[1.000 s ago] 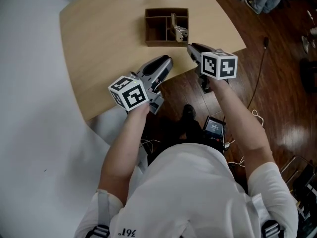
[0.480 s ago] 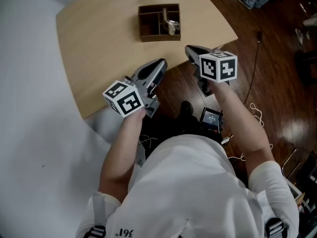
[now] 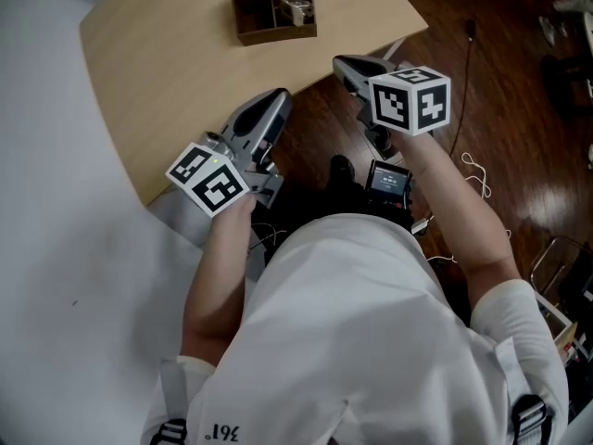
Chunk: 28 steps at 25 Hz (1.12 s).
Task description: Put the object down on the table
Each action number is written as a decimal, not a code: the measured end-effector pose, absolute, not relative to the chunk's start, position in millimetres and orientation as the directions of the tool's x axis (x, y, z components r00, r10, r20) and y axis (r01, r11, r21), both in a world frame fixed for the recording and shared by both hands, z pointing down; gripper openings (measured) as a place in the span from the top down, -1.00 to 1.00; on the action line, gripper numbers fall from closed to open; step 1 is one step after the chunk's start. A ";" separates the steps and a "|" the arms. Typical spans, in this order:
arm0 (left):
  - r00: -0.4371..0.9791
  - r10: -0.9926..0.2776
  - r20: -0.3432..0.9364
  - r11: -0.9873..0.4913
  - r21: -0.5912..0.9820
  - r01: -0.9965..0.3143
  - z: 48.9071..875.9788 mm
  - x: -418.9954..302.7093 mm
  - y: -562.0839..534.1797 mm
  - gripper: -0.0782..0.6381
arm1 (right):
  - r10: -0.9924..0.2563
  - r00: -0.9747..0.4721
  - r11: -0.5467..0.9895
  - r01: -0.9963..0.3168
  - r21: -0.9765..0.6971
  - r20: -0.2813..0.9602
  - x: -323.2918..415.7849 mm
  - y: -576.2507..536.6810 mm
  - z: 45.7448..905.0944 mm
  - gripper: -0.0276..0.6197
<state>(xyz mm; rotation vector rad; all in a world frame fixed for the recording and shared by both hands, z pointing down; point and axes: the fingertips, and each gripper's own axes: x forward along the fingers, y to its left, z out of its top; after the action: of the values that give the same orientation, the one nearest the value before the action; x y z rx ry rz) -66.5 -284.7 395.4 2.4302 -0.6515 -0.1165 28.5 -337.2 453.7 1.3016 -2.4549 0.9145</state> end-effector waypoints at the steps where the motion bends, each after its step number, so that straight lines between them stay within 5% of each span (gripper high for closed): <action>1: 0.875 -0.479 0.069 -0.693 0.583 -0.425 394.0 -67.5 -281.3 0.78 | -0.672 -0.587 0.419 -0.804 -0.421 0.452 28.9 -333.4 451.7 0.91; 28: 0.877 -0.476 0.063 -0.696 0.583 -0.419 366.6 -91.5 -214.2 0.78 | -0.708 -0.581 0.397 -0.798 -0.454 0.402 50.8 -252.8 414.7 0.91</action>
<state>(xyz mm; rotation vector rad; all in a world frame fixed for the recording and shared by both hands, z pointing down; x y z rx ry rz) -91.5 -214.2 366.6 2.4354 -0.6441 -0.1222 50.8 -252.8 414.7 1.3586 -2.5024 0.9364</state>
